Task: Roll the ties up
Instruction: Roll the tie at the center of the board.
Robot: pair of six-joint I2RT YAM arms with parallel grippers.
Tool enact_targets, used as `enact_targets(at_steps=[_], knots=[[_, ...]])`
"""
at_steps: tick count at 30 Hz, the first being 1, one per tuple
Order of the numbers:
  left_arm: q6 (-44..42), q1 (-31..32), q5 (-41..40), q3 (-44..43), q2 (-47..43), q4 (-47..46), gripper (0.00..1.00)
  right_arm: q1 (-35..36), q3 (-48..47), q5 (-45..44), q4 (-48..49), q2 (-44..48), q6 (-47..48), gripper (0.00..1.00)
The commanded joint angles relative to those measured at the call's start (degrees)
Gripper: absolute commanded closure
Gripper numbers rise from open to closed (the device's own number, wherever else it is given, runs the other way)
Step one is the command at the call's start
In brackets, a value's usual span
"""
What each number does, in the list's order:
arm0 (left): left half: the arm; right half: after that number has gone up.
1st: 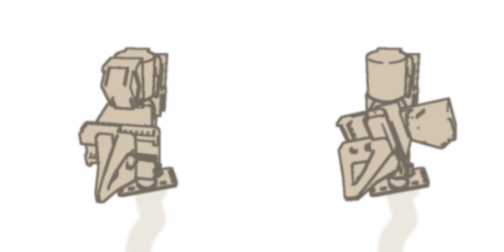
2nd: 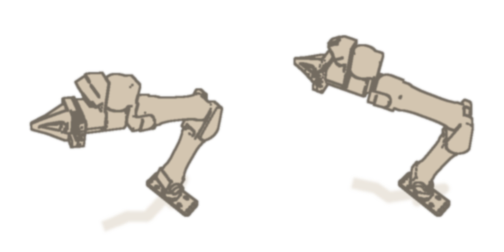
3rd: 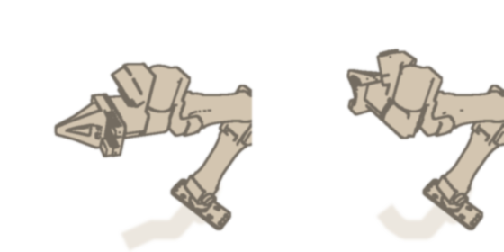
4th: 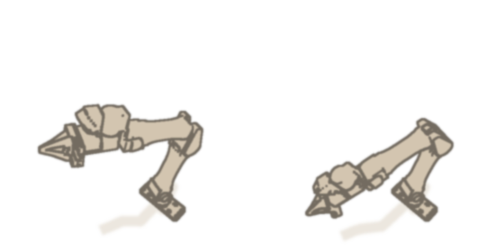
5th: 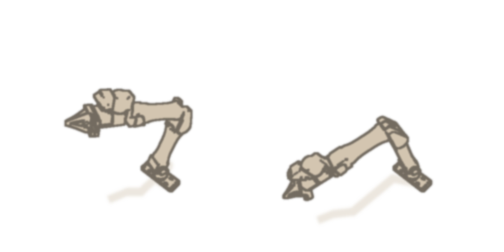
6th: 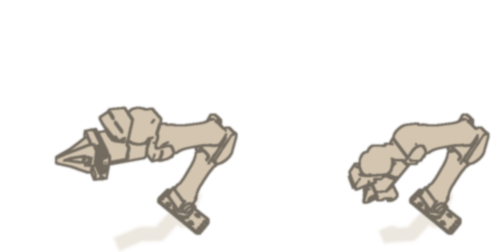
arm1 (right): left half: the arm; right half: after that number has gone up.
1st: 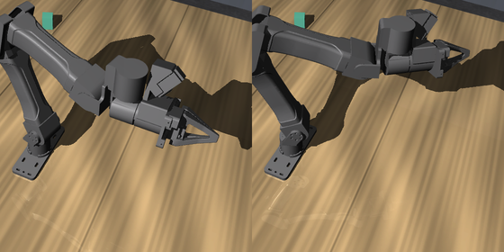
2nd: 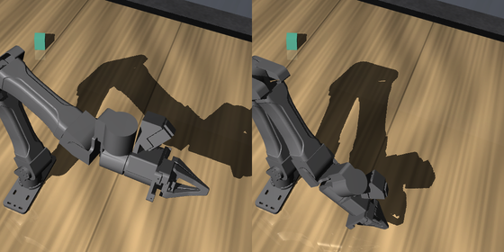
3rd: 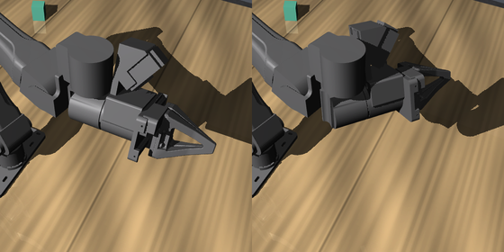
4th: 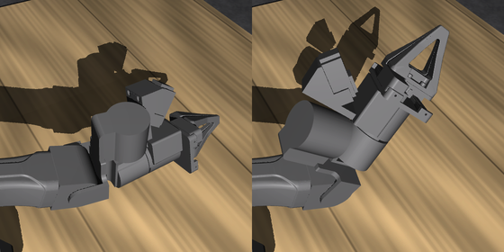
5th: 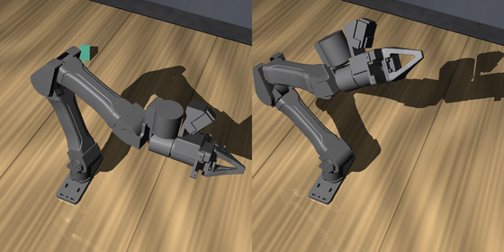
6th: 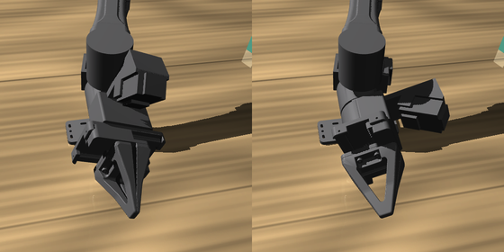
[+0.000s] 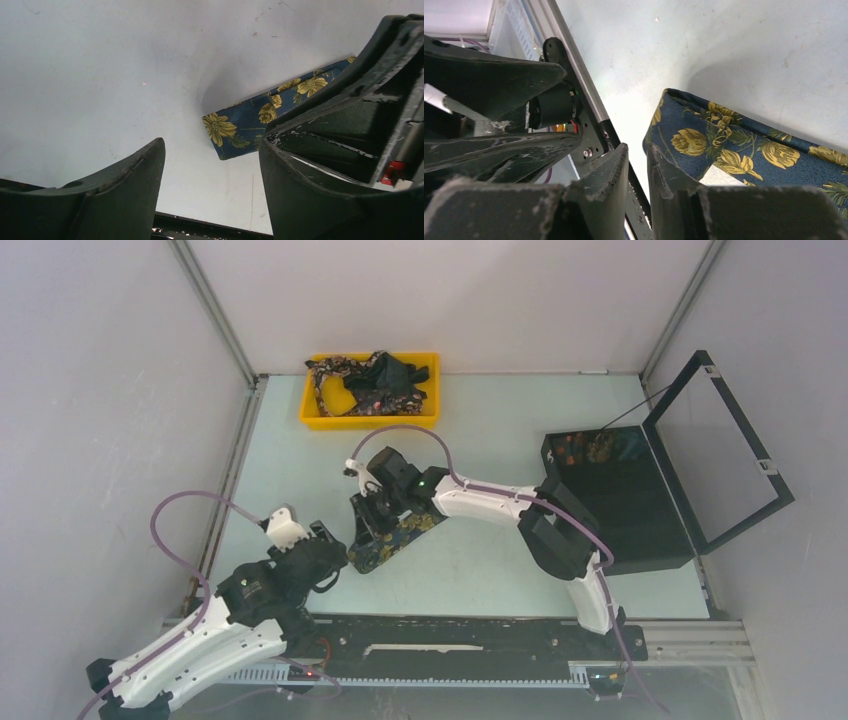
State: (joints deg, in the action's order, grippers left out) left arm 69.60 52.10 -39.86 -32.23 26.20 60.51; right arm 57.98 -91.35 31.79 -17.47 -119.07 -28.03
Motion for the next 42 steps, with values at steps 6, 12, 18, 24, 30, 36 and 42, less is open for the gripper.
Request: enact_targets(at_steps=[6, 12, 18, 24, 30, 36, 42], knots=[[1.2, -0.3, -1.4, 0.7, 0.4, -0.4, 0.26, -0.8, -1.0, -0.7, 0.1, -2.2, -0.4, 0.77], [0.5, -0.3, -0.7, 1.4, 0.9, -2.0, 0.26, -1.6, 1.9, -0.4, 2.2, -1.9, -0.9, 0.78], [-0.1, -0.3, 1.1, 3.2, 0.8, -5.4, 0.26, -2.5, 5.4, -0.1, 4.1, -1.2, -0.9, 0.79], [-0.6, -0.5, 3.3, 5.9, 0.4, -11.4, 0.25, -3.5, 8.3, 0.4, 6.3, -1.0, -1.2, 0.80], [-2.7, -3.5, 8.2, 9.6, 0.5, -18.7, 0.25, -4.1, 9.6, 0.7, 7.7, -1.7, -1.0, 0.80], [-4.7, -10.1, 16.9, 14.3, -0.5, -25.8, 0.25, -4.6, 11.7, 1.4, 9.6, -1.5, -1.0, 0.80], [-3.0, -14.8, 23.3, 19.1, -1.7, -31.3, 0.27, -4.8, 12.4, 1.7, 10.0, -1.5, -0.5, 0.80]])
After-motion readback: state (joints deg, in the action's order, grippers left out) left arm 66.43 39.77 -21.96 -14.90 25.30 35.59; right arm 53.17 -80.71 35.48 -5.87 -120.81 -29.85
